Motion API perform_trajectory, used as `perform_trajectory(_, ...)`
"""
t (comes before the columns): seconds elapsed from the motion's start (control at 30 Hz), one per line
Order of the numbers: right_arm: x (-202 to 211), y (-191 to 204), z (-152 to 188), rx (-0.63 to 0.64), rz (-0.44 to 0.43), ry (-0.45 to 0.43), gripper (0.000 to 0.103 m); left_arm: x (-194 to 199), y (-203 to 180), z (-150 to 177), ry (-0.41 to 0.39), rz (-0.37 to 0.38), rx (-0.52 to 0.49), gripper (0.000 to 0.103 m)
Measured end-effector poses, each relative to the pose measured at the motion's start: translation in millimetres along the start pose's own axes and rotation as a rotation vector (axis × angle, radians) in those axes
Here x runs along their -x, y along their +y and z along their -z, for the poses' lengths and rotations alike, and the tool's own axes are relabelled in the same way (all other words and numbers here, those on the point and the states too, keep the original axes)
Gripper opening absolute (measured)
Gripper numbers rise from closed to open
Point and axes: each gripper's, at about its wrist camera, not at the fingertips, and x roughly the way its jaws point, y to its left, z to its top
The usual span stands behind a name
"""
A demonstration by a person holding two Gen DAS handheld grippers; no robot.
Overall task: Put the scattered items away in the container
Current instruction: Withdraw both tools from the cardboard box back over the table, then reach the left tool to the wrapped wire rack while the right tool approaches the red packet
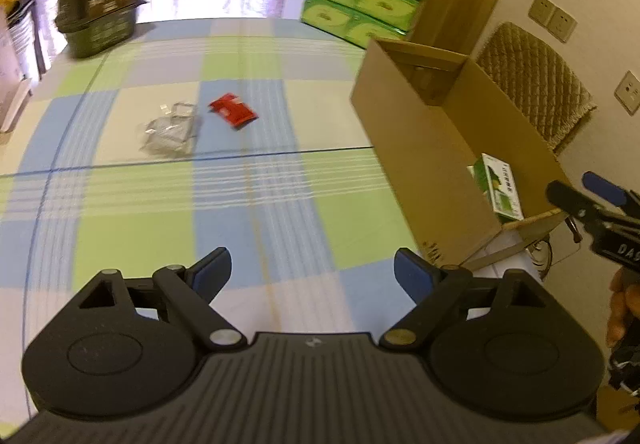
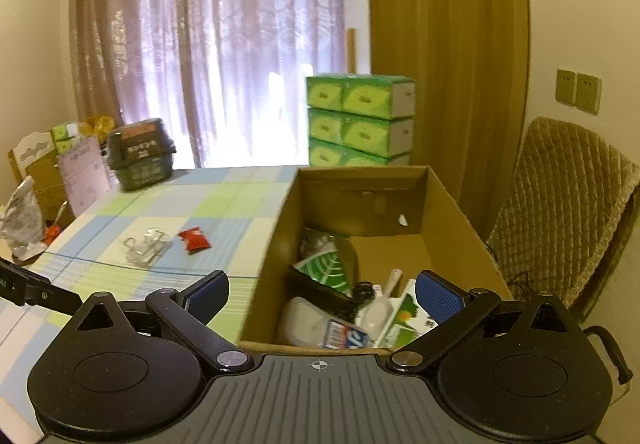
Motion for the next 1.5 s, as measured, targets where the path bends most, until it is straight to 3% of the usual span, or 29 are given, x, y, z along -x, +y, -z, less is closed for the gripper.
perform_trajectory(0.4,9.9,62.4,5.6,0.078,-0.095,0.031,0.103,39.6,60.7,34.9,-0.039,-0.095,0.080,0.090)
perform_trajectory(0.7,-0.7,103.8,9.0,0.151,-0.152,0.072,0.103,50.1,87.0,42.3,-0.058,-0.109,0.116,0.091)
perform_trajectory(1.13,-30.8,125.4,13.6,0.185,-0.196,0.138,0.103,35.3,112.1,44.3,-0.039,-0.124,0.154,0.093)
perform_trajectory(1.5,-92.1,139.5,0.6,0.213,-0.233,0.181,0.103,-4.6,122.7,26.6,-0.018,-0.137,0.131,0.093)
